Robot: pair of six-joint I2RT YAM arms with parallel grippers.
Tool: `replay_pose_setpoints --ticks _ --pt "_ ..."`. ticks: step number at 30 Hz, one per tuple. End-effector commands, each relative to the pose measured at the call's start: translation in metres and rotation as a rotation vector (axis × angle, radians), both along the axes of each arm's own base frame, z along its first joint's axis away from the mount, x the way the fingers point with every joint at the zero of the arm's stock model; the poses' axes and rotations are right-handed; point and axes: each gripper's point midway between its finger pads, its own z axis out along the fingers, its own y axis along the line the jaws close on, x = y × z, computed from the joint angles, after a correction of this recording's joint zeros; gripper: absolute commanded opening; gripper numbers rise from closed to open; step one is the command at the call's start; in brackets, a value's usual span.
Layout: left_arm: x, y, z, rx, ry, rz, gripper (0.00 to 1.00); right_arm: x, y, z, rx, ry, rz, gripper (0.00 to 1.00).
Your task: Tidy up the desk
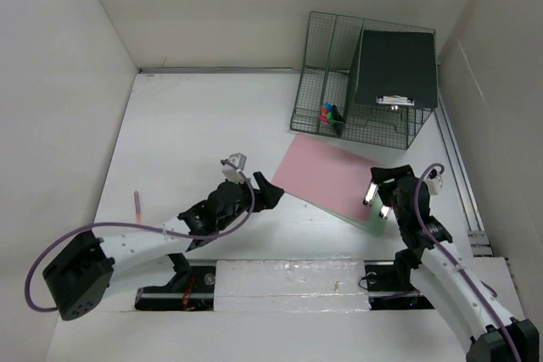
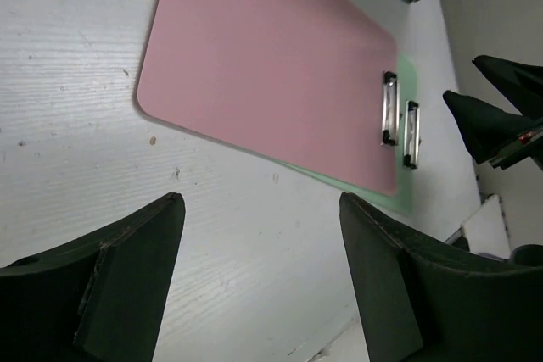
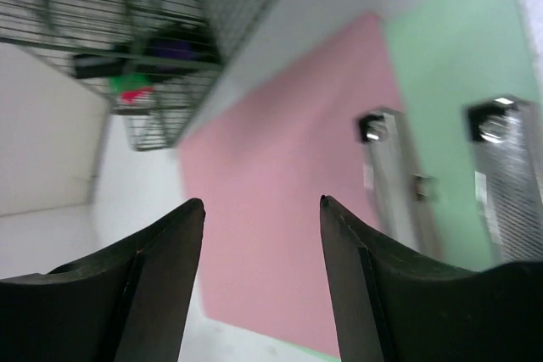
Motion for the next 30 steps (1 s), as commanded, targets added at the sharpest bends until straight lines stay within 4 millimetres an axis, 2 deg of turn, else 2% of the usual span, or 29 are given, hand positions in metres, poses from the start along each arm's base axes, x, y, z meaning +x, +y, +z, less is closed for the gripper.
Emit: replay_pose_setpoints --ticks 1,3,4,5,7,8,10,12,13,14,15,16,17,18,19,20,21,22,23,25,27,29,30 --pt "0.011 -0.024 0.033 -0.055 -0.060 -0.043 0.69 -0.011 -0.009 -0.029 -0.044 0.121 -0.035 0.63" --pt "0.014 -0.029 0.028 -0.028 -0.053 -0.047 0.69 -0.015 -0.017 -0.039 -0.091 0.196 -0.066 0.64" --pt "0.015 -0.029 0.026 -0.020 -0.047 -0.047 0.69 -0.016 -0.018 -0.046 -0.113 0.240 -0.064 0.60" --pt "0.016 -0.032 0.029 -0.017 -0.047 -0.051 0.69 -0.018 -0.018 -0.049 -0.121 0.274 -0.058 0.65" --pt "0.016 -0.032 0.028 0.004 -0.044 -0.060 0.69 -0.015 -0.018 -0.045 -0.129 0.304 -0.066 0.63" --pt "0.018 -0.030 0.032 0.033 -0.057 -0.054 0.69 -0.022 -0.024 -0.053 -0.173 0.398 -0.081 0.65" --pt "0.020 -0.026 0.033 0.050 -0.056 -0.035 0.68 -0.018 -0.029 -0.048 -0.206 0.419 -0.106 0.65" --pt "0.020 -0.023 0.040 0.046 -0.059 -0.024 0.67 -0.027 -0.033 -0.058 -0.261 0.524 -0.093 0.65" --pt "0.018 -0.021 0.042 0.039 -0.056 -0.023 0.67 -0.021 -0.030 -0.050 -0.265 0.528 -0.083 0.65" --pt "0.016 -0.020 0.051 0.015 -0.072 -0.028 0.67 -0.025 -0.031 -0.052 -0.283 0.576 -0.079 0.64" --pt "0.013 -0.016 0.048 0.016 -0.071 -0.029 0.67 -0.025 -0.033 -0.057 -0.309 0.633 -0.082 0.64" --pt "0.012 -0.013 0.052 0.001 -0.082 -0.019 0.67 -0.022 -0.033 -0.049 -0.327 0.658 -0.080 0.64" --pt "0.012 -0.006 0.062 -0.025 -0.108 0.005 0.67 -0.022 -0.032 -0.050 -0.339 0.691 -0.069 0.64" --pt "0.011 -0.001 0.060 -0.022 -0.118 0.033 0.68 -0.022 -0.027 -0.053 -0.332 0.730 -0.041 0.64" --pt "0.011 0.003 0.064 -0.040 -0.132 0.045 0.68 -0.030 -0.023 -0.066 -0.360 0.821 -0.003 0.64" --pt "0.009 0.008 0.073 -0.070 -0.154 0.058 0.68 -0.026 -0.018 -0.065 -0.356 0.847 0.018 0.65" --pt "0.009 0.013 0.071 -0.072 -0.159 0.071 0.70 -0.028 -0.012 -0.070 -0.362 0.880 0.043 0.65" --pt "0.011 0.018 0.073 -0.077 -0.164 0.089 0.70 -0.033 -0.006 -0.083 -0.367 0.950 0.077 0.65" --pt "0.012 0.023 0.080 -0.096 -0.180 0.103 0.70 -0.033 0.001 -0.084 -0.371 0.973 0.100 0.64" --pt "0.012 0.028 0.079 -0.094 -0.187 0.122 0.70 -0.034 0.011 -0.097 -0.342 1.016 0.118 0.63" --pt "0.013 0.031 0.081 -0.098 -0.192 0.137 0.70 -0.032 0.034 -0.108 -0.286 1.001 0.160 0.61" --pt "0.014 0.032 0.079 -0.086 -0.188 0.140 0.70 -0.032 0.044 -0.113 -0.256 0.997 0.173 0.60" --pt "0.015 0.033 0.081 -0.085 -0.192 0.148 0.70 -0.035 0.060 -0.114 -0.263 0.987 0.220 0.59"
